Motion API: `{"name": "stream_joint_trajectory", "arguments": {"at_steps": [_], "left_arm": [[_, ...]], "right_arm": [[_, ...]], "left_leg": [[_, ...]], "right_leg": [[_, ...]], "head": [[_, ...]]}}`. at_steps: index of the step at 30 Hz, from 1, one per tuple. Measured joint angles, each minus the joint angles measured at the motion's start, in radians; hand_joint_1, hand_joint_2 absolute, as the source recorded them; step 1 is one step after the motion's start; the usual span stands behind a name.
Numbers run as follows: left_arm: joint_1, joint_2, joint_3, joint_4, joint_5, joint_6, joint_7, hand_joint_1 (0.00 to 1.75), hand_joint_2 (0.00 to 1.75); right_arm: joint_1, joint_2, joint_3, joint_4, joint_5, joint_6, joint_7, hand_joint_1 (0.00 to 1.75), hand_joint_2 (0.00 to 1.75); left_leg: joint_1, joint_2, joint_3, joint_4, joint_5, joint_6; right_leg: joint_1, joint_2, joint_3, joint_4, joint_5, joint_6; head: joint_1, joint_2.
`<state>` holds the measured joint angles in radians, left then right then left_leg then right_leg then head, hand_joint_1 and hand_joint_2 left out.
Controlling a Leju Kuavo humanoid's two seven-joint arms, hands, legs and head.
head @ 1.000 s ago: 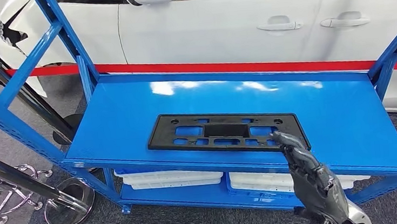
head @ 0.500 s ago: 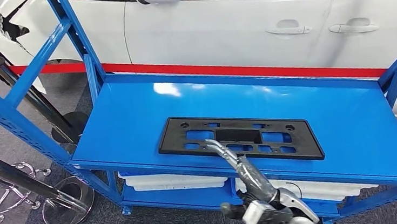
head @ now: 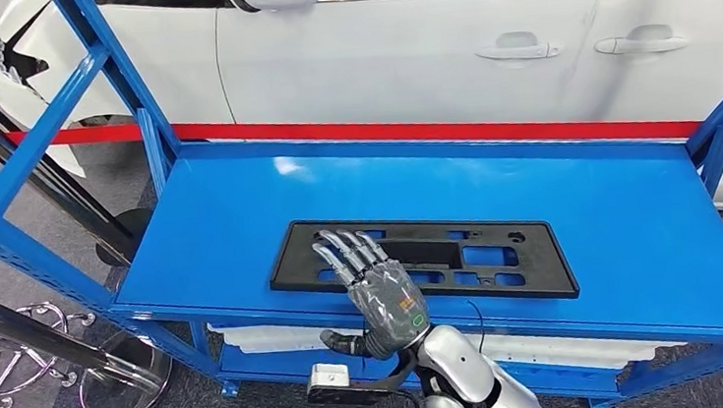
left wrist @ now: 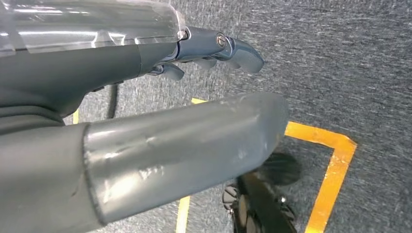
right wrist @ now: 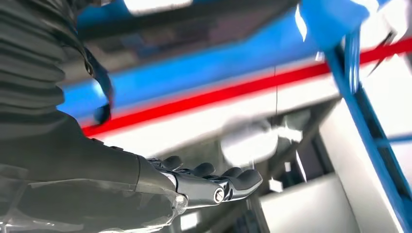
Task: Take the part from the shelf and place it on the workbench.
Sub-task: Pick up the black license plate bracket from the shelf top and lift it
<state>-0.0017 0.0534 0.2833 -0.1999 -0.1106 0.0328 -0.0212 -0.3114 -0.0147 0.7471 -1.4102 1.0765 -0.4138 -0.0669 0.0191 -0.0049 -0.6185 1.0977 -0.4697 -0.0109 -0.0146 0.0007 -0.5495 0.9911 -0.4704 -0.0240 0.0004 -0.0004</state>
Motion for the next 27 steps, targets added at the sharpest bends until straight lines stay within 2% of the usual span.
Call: {"name": "stream_joint_trajectory", "arguments": {"at_steps": [1,2,4,6,7,8,10,11,12,13,15,16,17,20,22,23,25,26,27], "left_arm": [[-0.001,0.0,0.0,0.0,-0.003,0.0,0.003,0.0,0.0],[-0.002,0.0,0.0,0.0,-0.005,0.0,0.004,0.0,0.0],[-0.003,-0.001,0.0,0.0,-0.007,0.001,0.005,0.0,0.0],[-0.003,-0.001,0.0,0.0,-0.009,0.001,0.005,0.0,0.0],[-0.003,-0.002,0.0,0.0,-0.011,0.001,0.005,0.0,0.0],[-0.003,-0.002,0.0,0.0,-0.014,0.001,0.004,0.0,0.0],[-0.004,-0.003,0.0,0.0,-0.02,0.0,0.002,0.0,0.0],[-0.005,-0.003,0.0,0.0,-0.022,0.0,0.0,0.0,0.0],[-0.005,-0.003,0.0,0.0,-0.025,-0.001,-0.001,0.0,0.0],[-0.005,-0.003,0.0,0.0,-0.029,-0.002,-0.003,0.0,0.0],[-0.005,-0.003,0.0,0.0,-0.034,-0.004,-0.005,0.0,0.0],[-0.006,-0.003,0.0,0.0,-0.037,-0.005,-0.007,0.0,0.0],[-0.007,-0.003,0.0,0.0,-0.04,-0.006,-0.009,0.0,0.0],[-0.009,-0.003,0.0,0.0,-0.047,-0.006,-0.015,0.0,0.0],[-0.01,-0.003,0.0,0.0,-0.049,-0.006,-0.016,0.0,0.0],[-0.01,-0.003,0.0,0.0,-0.05,-0.006,-0.017,0.0,0.0],[-0.009,-0.003,0.0,0.0,-0.05,-0.006,-0.017,0.0,0.0],[-0.009,-0.003,0.0,0.0,-0.05,-0.006,-0.017,0.0,0.0],[-0.008,-0.003,0.0,0.0,-0.051,-0.006,-0.017,0.0,0.0]], "right_arm": [[-0.009,0.009,0.01,0.012,0.045,-0.025,0.021,0.0,1.75],[-0.017,0.016,0.018,0.022,0.082,-0.044,0.038,0.0,1.75],[-0.028,0.026,0.032,0.04,0.125,-0.066,0.06,0.0,1.75],[-0.036,0.033,0.041,0.052,0.151,-0.074,0.075,0.0,1.75],[-0.042,0.035,0.044,0.058,0.17,-0.078,0.086,0.0,1.75],[-0.048,0.036,0.047,0.064,0.194,-0.081,0.099,0.0,1.75],[-0.057,0.036,0.051,0.083,0.237,-0.084,0.123,0.0,1.75],[-0.06,0.036,0.052,0.097,0.254,-0.083,0.134,0.0,1.75],[-0.064,0.036,0.053,0.113,0.267,-0.081,0.144,0.0,1.75],[-0.069,0.036,0.053,0.132,0.281,-0.077,0.155,0.0,1.75],[-0.082,0.036,0.053,0.17,0.302,-0.071,0.171,0.0,1.75],[-0.088,0.037,0.053,0.19,0.31,-0.069,0.177,0.0,1.75],[-0.094,0.037,0.053,0.208,0.315,-0.065,0.18,0.0,1.75],[-0.104,0.039,0.05,0.264,0.327,-0.052,0.19,0.0,1.75],[-0.11,0.04,0.047,0.292,0.33,-0.05,0.193,0.0,1.75],[-0.114,0.041,0.047,0.303,0.331,-0.05,0.194,0.0,1.75],[-0.118,0.041,0.047,0.322,0.331,-0.05,0.194,0.0,1.75],[-0.119,0.041,0.047,0.33,0.331,-0.05,0.194,0.0,1.75],[-0.119,0.042,0.047,0.337,0.331,-0.05,0.194,0.0,1.75]], "left_leg": [[-0.002,0.0,0.027,-0.06,0.024,0.004],[-0.004,0.0,0.045,-0.099,0.035,0.009],[-0.008,-0.001,0.053,-0.12,0.033,0.018],[-0.002,0.0,0.061,-0.133,0.035,0.027],[0.0,0.001,0.065,-0.141,0.036,0.033],[0.003,0.002,0.07,-0.146,0.037,0.039],[0.001,0.003,0.073,-0.147,0.034,0.046],[0.001,0.003,0.074,-0.146,0.031,0.047],[0.001,0.002,0.077,-0.145,0.028,0.047],[0.002,0.001,0.083,-0.144,0.024,0.046],[0.003,-0.002,0.095,-0.141,0.013,0.039],[0.001,-0.003,0.098,-0.137,0.006,0.034],[-0.001,-0.003,0.099,-0.133,0.001,0.028],[0.0,-0.002,0.096,-0.13,-0.008,0.01],[0.003,-0.001,0.087,-0.101,-0.031,0.0],[0.004,-0.001,0.068,-0.057,-0.056,-0.004],[0.004,0.0,-0.002,0.086,-0.118,-0.009],[0.004,0.0,-0.036,0.147,-0.135,-0.011],[0.004,0.0,-0.055,0.176,-0.134,-0.01]], "right_leg": [[0.001,0.001,0.002,-0.001,-0.002,0.005],[0.001,0.001,0.004,-0.003,-0.002,0.009],[0.002,-0.001,0.006,-0.01,-0.001,0.019],[0.003,-0.002,0.005,-0.003,-0.012,0.027],[0.003,-0.001,-0.007,0.025,-0.03,0.031],[0.003,-0.001,-0.032,0.078,-0.059,0.034],[0.002,0.0,-0.104,0.217,-0.115,0.037],[0.001,0.0,-0.135,0.268,-0.125,0.038],[-0.001,-0.001,-0.149,0.284,-0.114,0.039],[-0.002,-0.001,-0.143,0.259,-0.084,0.04],[-0.005,-0.001,-0.093,0.132,-0.001,0.038],[-0.005,-0.001,-0.066,0.071,0.027,0.036],[-0.004,0.0,-0.05,0.032,0.036,0.032],[0.0,0.003,-0.042,0.011,0.024,0.017],[-0.003,0.003,-0.036,0.006,0.022,0.006],[-0.004,0.003,-0.033,0.003,0.022,0.001],[-0.002,0.001,-0.029,0.003,0.018,-0.006],[0.0,0.0,-0.027,0.004,0.016,-0.008],[0.002,0.0,-0.026,0.005,0.014,-0.009]], "head": [[0.0,0.0],[0.0,0.0],[0.0,0.0],[0.0,0.0],[0.0,0.0],[0.0,0.0],[0.0,0.0],[0.0,0.0],[0.0,0.0],[0.0,0.0],[0.0,0.0],[0.0,0.0],[0.0,0.0],[0.0,0.0],[0.0,0.0],[0.0,0.0],[0.0,0.0],[0.0,0.0],[0.0,0.0]]}}
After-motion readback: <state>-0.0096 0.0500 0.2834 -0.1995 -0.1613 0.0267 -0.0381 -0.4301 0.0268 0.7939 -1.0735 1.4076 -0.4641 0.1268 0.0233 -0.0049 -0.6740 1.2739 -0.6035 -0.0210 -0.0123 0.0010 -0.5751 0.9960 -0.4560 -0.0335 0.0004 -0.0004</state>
